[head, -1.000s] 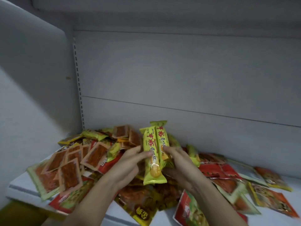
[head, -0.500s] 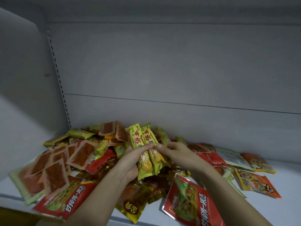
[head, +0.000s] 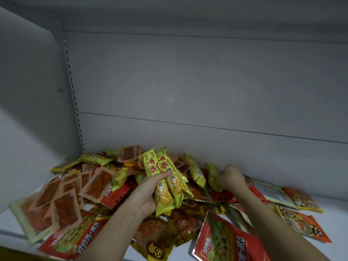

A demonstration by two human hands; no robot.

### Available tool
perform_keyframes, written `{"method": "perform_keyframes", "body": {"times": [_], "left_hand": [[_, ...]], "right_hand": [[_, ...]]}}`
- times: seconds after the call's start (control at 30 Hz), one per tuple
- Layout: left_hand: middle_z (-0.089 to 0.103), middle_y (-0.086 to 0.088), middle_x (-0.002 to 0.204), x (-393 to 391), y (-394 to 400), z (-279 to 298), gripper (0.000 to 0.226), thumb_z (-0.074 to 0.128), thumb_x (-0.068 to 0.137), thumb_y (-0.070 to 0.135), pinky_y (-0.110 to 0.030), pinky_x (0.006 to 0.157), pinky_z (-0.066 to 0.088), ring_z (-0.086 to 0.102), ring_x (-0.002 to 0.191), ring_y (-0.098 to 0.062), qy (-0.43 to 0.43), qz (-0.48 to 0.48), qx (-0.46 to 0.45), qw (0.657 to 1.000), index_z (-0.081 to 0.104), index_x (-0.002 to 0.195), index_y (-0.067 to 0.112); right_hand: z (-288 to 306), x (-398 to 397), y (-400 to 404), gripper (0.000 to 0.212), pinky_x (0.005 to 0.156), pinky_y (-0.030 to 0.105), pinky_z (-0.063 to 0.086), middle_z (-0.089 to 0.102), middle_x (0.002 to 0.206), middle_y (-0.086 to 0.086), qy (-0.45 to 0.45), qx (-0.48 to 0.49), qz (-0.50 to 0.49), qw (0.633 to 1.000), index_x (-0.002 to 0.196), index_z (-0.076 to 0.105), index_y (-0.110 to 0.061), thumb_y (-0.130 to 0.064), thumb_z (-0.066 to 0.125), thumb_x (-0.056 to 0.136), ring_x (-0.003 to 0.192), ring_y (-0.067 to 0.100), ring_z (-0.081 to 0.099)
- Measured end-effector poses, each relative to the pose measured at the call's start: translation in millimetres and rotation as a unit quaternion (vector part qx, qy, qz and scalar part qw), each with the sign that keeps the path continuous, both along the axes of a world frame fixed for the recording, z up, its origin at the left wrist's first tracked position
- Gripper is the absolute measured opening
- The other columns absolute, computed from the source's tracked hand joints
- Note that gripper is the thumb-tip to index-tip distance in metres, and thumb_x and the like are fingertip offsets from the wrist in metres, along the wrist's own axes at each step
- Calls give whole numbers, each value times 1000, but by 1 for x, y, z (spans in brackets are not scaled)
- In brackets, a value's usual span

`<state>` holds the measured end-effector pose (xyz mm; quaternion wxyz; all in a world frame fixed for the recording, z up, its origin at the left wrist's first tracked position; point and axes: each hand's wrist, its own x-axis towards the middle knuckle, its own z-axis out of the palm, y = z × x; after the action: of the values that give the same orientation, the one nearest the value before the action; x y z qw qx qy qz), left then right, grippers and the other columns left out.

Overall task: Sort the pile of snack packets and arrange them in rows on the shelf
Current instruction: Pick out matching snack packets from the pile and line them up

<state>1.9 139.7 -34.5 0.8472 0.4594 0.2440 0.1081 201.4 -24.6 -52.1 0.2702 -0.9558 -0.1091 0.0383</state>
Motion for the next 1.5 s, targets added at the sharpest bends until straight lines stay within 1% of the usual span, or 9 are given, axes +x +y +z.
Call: {"method": "perform_keyframes", "body": {"times": [0.2,0.4,0.53,0.73,0.93,1.07,1.17,1.3,1.5], "left_hand": [[77,-14,99,1,4,-2,29,76,84,14,-46,73,59,76,79,-31,-13,-2,-11,1000,71,112,8],[74,-13,115,14,-12,2,70,93,52,21,-58,98,52,69,109,-34,-15,-21,6,1000,71,118,12],[75,-15,112,16,-17,7,49,82,68,18,-57,98,52,70,106,-36,-23,-62,24,998,72,116,10],[75,-13,113,16,-7,-1,79,96,53,23,-59,97,53,71,107,-35,-26,-64,89,994,66,125,12],[75,-15,109,13,5,-13,39,79,81,11,-58,96,53,71,104,-35,-36,-49,78,995,70,118,10],[76,-7,108,10,15,-20,57,88,62,26,-53,103,50,69,109,-31,-31,-6,102,994,71,115,15],[76,-13,106,7,25,-19,38,79,80,12,-53,96,55,71,103,-34,-39,-8,76,996,70,117,11],[72,-20,116,-1,34,-13,50,73,77,13,-52,93,56,70,107,-38,-78,-66,-18,995,66,125,5],[73,-16,118,-11,46,-10,52,72,81,34,-48,88,58,71,108,-33,-118,-80,-40,989,66,127,12]], "right_hand": [[16,-5,-24,21,73,42,54,68,82,11,14,220,-16,975,101,71,-1,-20,65,95,78,32,66],[37,-58,-40,24,63,30,50,72,96,9,263,488,157,817,121,63,-18,-11,57,98,75,17,67],[35,-81,-37,36,62,31,53,70,96,11,331,480,263,769,129,60,-16,-4,55,96,70,17,66],[32,-91,-30,43,75,37,56,66,114,19,267,419,254,830,127,61,-22,5,56,94,96,29,68],[40,-116,-5,35,68,30,56,65,118,20,194,405,217,867,120,57,-17,5,58,92,85,22,68],[46,-133,13,36,73,32,57,63,119,6,129,365,192,902,118,58,-21,-3,68,89,84,17,70],[49,-144,29,38,70,37,59,62,112,-2,57,330,183,924,115,58,-26,-7,73,85,82,19,69],[47,-151,50,43,60,19,53,63,102,-5,-26,304,190,933,109,56,-31,-8,78,80,76,-1,62],[34,-155,71,47,64,25,55,58,100,-9,-11,295,230,927,110,56,-29,-8,80,77,84,7,59]]}}
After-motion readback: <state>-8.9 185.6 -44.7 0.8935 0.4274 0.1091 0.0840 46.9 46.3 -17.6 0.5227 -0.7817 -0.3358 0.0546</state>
